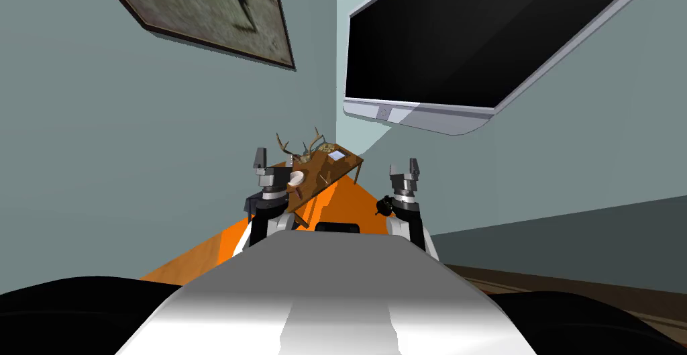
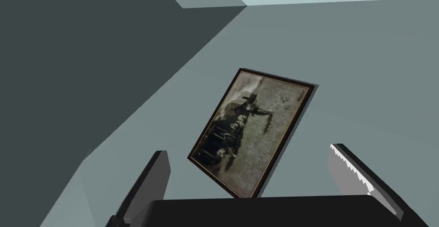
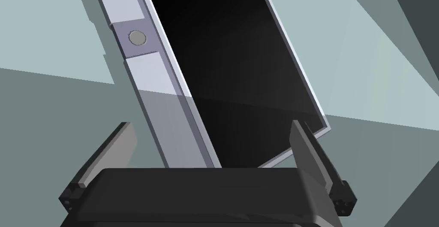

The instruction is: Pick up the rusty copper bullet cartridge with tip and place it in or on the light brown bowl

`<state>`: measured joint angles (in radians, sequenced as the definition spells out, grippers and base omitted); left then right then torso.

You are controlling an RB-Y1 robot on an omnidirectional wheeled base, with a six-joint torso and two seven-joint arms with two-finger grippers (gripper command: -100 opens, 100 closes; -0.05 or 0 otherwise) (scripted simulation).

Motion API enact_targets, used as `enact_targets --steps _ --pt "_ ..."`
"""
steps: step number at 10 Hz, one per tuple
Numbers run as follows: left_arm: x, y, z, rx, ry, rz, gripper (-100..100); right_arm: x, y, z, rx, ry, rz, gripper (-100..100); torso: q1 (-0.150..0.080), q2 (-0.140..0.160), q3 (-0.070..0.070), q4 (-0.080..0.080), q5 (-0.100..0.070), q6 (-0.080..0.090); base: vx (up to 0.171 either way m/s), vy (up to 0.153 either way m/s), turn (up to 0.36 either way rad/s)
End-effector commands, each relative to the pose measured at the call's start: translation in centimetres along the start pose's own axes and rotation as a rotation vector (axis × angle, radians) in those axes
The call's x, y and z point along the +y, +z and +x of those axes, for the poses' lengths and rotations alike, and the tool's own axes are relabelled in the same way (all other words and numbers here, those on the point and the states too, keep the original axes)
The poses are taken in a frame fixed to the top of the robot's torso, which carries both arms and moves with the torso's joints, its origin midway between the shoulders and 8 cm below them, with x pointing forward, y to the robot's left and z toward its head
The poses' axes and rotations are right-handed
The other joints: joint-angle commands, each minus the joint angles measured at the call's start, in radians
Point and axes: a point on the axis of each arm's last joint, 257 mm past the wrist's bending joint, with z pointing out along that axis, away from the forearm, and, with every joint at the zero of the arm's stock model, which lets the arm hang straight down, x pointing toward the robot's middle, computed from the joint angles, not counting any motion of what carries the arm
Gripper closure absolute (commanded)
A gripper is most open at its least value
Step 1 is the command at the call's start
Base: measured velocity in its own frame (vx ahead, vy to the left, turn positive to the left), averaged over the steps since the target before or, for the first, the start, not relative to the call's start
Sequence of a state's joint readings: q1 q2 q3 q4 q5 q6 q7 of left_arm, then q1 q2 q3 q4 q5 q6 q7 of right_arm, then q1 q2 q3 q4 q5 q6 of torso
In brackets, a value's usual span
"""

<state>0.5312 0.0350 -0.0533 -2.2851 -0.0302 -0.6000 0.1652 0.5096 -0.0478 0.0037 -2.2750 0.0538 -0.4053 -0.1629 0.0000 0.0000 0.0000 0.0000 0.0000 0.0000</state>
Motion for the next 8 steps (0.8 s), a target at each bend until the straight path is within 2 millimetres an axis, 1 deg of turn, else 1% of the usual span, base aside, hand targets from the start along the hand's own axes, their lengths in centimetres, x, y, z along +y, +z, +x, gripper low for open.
enact_targets --steps 1,5,8 --pt "0.9 -0.5 0.5 0.034 -0.001 -0.035 -100 0.0 0.0 0.0 0.000 0.000 0.000 0 0.000 0.000 0.000 0.000 0.000 0.000 -0.002 0.019 -0.103" --pt "3.7 -2.2 1.5 0.109 -0.013 -0.145 -100 0.0 0.0 0.0 0.000 0.000 0.000 0 0.003 0.001 0.000 0.000 0.001 0.000 -0.009 0.044 -0.124" --pt "6.6 -4.5 2.4 0.169 -0.029 -0.265 -100 0.0 0.0 0.0 0.000 0.000 0.000 0 0.005 0.002 0.001 0.000 0.001 0.000 -0.024 0.065 -0.152"
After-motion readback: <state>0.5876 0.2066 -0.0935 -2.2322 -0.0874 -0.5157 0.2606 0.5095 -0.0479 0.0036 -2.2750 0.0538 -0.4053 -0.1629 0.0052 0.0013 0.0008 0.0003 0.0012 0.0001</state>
